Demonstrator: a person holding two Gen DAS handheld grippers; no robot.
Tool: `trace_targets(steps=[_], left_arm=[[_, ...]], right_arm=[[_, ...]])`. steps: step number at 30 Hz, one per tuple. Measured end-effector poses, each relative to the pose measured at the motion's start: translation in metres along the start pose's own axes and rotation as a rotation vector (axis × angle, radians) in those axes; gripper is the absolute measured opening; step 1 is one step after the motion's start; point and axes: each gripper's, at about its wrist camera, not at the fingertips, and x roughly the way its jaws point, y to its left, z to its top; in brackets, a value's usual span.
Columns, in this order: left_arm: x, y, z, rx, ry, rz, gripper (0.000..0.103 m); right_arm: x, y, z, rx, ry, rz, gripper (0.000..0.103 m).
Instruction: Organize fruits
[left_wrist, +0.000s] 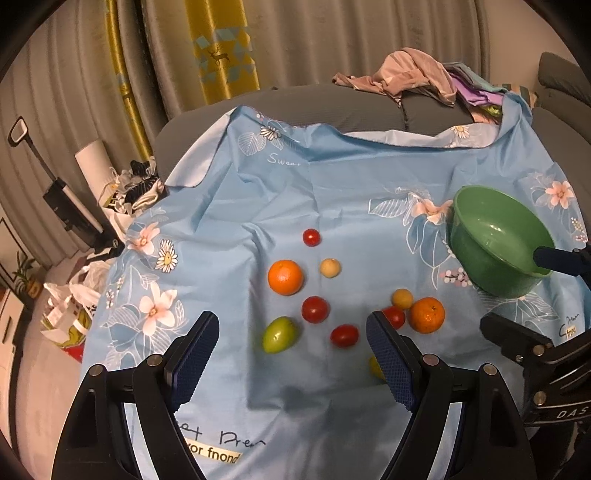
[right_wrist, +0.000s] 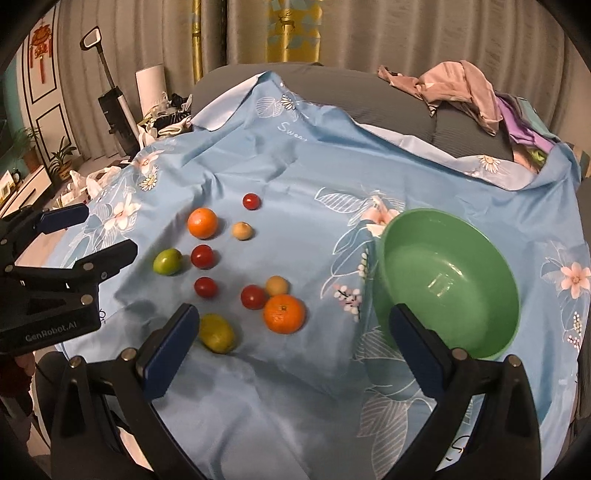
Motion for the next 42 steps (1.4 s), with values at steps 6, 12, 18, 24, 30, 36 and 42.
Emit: trace_targets(steps=[6, 12, 18, 24, 30, 36, 42], left_arm=[[-0.002, 0.002, -0.002, -0.003, -0.010, -0.011, 0.082], [-0.004, 0.002, -0.003, 0.005, -0.034, -0.026, 0.082], [0.000, 0.005, -0.003, 0.003, -0.030, -0.038, 0.082], [0.004, 0.007, -0.005, -0.003, -0.014, -0.057, 0.082], [0.014, 0.010, -0.007, -0.040, 0.035, -0.119, 0.082], [0.015, 0.008, -0.008, -0.034, 0.038, -0.111, 0.082], [0.019, 0.006, -0.008, -0.028, 0.049, -0.106, 0.082]], right_arm=[[0.002, 0.008, 0.002, -0.010, 0.010, -0.003, 0.103], [0.000, 0.011, 0.003, -0.022, 0.006, 0.001, 0.103], [0.002, 0.015, 0.003, -0.034, 0.011, 0.011, 0.103], [0.006, 0.018, 0.002, -0.037, 0.018, 0.020, 0.103], [0.011, 0.015, -0.001, -0.023, 0.036, 0.029, 0.103], [0.013, 0.013, -0.001, -0.013, 0.040, 0.033, 0.103], [0.015, 0.010, -0.002, -0.009, 0.045, 0.038, 0.103]])
